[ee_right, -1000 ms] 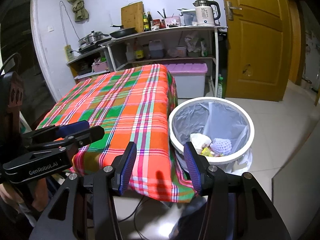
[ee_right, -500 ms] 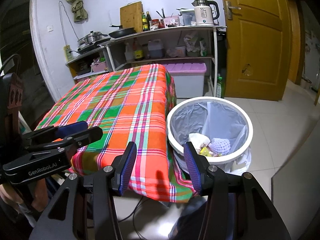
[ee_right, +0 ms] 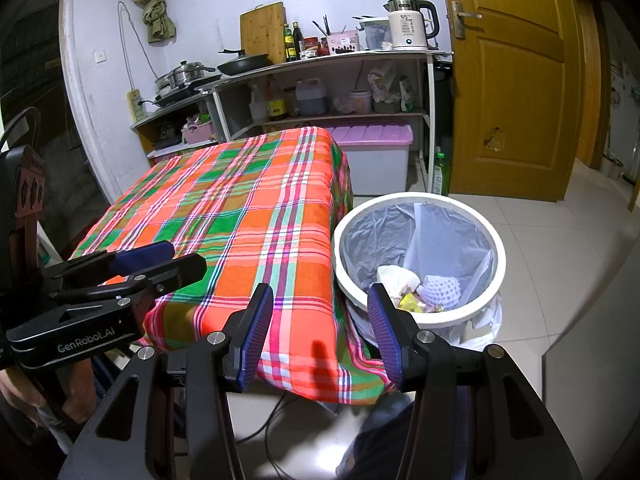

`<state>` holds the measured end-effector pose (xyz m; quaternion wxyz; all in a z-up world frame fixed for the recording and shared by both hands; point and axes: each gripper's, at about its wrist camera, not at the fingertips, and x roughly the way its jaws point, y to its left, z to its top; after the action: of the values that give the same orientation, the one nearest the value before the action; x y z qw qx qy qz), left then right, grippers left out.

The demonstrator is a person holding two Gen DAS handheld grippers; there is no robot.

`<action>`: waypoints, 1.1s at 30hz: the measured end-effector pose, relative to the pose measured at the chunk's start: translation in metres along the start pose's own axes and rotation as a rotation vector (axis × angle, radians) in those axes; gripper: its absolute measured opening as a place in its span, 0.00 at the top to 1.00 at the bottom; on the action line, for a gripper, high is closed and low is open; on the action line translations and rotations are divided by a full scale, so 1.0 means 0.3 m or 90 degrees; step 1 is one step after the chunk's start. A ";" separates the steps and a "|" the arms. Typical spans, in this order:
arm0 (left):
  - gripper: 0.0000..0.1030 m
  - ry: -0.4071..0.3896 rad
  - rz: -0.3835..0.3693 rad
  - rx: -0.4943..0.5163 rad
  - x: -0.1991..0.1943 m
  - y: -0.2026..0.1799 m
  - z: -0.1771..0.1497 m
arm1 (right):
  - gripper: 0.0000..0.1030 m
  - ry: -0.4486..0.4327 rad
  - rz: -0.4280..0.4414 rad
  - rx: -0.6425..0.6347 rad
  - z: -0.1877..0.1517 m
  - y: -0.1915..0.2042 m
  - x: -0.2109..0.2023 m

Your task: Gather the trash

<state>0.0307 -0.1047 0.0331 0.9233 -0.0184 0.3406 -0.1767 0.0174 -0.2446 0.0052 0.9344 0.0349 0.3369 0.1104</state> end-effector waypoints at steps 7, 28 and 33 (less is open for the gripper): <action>0.47 0.001 0.000 -0.001 0.000 0.001 0.000 | 0.51 0.002 0.001 0.000 -0.001 -0.004 0.002; 0.47 0.006 0.001 0.000 0.003 0.011 -0.011 | 0.51 0.006 -0.001 0.001 -0.007 -0.006 0.004; 0.47 0.010 0.006 0.000 0.011 0.007 -0.014 | 0.51 0.008 0.000 0.001 -0.010 -0.008 0.004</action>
<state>0.0312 -0.1034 0.0275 0.9215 -0.0156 0.3476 -0.1725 0.0168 -0.2468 0.0018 0.9323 0.0349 0.3425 0.1104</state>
